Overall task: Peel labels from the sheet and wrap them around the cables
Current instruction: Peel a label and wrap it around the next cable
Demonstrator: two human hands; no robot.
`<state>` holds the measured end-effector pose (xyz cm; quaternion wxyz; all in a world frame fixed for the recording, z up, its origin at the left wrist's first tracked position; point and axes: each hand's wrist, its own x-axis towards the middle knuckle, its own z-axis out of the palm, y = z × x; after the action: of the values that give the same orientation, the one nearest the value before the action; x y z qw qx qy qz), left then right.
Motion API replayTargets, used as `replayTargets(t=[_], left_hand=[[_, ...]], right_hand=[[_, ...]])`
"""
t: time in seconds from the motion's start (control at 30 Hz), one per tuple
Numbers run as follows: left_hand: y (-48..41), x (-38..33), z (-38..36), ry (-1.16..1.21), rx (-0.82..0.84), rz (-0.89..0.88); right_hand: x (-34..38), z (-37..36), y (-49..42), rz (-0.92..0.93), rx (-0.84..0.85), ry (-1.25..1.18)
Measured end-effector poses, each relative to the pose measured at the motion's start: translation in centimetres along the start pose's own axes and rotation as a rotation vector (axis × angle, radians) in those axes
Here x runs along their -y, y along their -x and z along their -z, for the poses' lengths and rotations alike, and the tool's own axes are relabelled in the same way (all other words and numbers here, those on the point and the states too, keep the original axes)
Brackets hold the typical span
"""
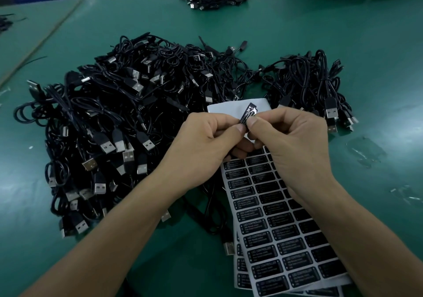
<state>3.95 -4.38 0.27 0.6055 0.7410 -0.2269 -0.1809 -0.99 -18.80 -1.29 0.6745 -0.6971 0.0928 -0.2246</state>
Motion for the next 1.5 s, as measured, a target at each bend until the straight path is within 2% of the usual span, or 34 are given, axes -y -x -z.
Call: replayTargets(t=[1.2, 1.5], left_hand=[[0.19, 0.23, -0.28, -0.002, -0.038, -0.008], [0.07, 0.51, -0.39, 0.004, -0.093, 0.001]], right_hand=[[0.35, -0.2, 0.16, -0.023, -0.01, -0.026], [0.19, -0.01, 0.13, 0.021, -0.024, 0.083]])
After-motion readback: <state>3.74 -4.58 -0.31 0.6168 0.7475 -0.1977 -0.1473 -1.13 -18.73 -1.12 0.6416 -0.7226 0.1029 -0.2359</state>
